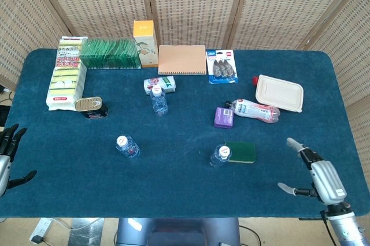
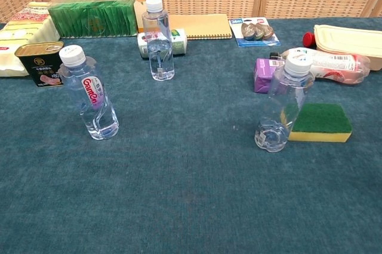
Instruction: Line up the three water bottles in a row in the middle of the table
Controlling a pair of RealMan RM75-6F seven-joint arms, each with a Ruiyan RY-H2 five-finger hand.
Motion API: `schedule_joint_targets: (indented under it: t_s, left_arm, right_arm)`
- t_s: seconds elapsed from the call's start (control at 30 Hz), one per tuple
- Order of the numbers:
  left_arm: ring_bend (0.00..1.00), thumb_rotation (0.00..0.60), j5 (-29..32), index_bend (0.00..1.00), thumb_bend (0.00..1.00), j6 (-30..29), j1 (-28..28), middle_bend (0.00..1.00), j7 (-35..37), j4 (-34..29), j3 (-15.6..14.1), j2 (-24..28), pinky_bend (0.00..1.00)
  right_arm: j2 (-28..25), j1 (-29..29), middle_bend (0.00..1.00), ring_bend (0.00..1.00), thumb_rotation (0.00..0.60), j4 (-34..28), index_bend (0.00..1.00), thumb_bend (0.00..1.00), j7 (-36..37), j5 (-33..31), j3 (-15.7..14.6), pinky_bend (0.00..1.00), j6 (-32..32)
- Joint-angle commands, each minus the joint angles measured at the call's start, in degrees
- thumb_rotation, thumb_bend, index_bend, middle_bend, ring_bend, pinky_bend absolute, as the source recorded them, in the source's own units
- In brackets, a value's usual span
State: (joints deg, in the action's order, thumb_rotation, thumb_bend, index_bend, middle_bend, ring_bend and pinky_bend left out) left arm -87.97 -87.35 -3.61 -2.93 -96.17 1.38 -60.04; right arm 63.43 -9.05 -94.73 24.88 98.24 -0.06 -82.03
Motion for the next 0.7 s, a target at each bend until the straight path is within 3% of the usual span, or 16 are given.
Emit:
schedule_joint_targets:
  t_s: [0.03,0.43,0.7]
  left_arm:
    - [0.0,0.6,-0.23,0.0,0.07,-0.05,0.01,0.0,0.24,-0.08,-0.07,0.15,0.05]
    - [0.0,0.6,1.37,0.0,0.07,0.99,-0.19,0.0,2.21,0.61,0.38,0.61,0.05]
    - [0.0,0.6,1.43,0.0,0.07,1.24,-0.26,0.0,2.36,0.62,0.36,0.63,0.05]
  right_arm:
    - [2.45,-5.83,0.21,0.24,0.482,2.04,0.1,0.01,7.21,2.38,-0.85,0.32,6.37]
    - [4.36,-11.77,0.18,0.21,0.481,-0.97,0.1,0.01,2.95,-5.17,3.45,0.3,13.85]
    - [9.44,-16.6,0.18,0.2,0.481,-1.98,0.1,0.01,-0.94,-10.08,6.8,0.29,18.85]
